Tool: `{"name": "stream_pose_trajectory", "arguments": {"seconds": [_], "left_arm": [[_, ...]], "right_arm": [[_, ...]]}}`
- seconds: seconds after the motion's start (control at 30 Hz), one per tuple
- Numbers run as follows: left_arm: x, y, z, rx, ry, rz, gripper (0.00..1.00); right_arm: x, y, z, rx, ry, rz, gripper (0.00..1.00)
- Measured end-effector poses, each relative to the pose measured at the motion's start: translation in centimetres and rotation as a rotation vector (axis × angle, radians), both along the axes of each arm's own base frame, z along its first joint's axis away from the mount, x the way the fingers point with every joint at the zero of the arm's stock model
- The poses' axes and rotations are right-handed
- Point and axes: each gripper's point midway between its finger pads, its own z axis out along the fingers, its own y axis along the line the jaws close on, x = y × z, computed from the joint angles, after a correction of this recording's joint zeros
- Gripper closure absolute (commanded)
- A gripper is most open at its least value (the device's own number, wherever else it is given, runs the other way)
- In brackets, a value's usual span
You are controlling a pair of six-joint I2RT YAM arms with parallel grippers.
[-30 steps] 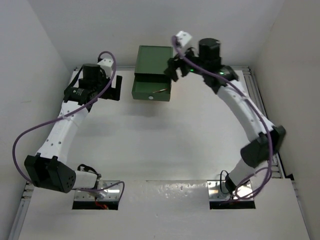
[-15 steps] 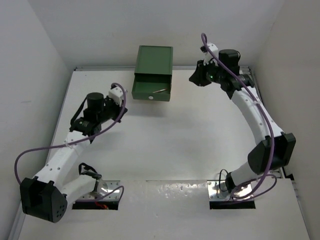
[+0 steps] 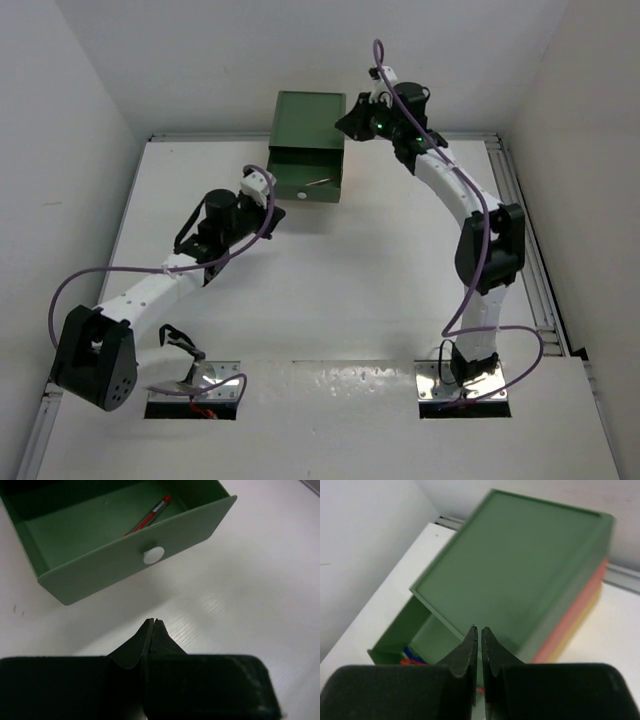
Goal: Sort the stationery into containers
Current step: Close the pen cap on the storage box.
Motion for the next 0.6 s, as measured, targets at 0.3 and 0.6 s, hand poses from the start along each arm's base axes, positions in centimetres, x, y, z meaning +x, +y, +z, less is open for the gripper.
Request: {"name": "stream_pose_trajectory", "arguments": {"seconds": [0.3, 0.6], "left_arm": [[1.9, -0.5, -0.6, -0.055, 0.002, 0.081, 1.00], [4.2, -0.7, -2.0, -0.043, 0.016, 0.170, 1.00]], "right_arm": [[0.8, 6.8, 0.3, 0.025, -0.115, 0.095, 0.95], [2.3, 6.9, -2.7, -0.039, -0.121, 0.051, 0.98]]}}
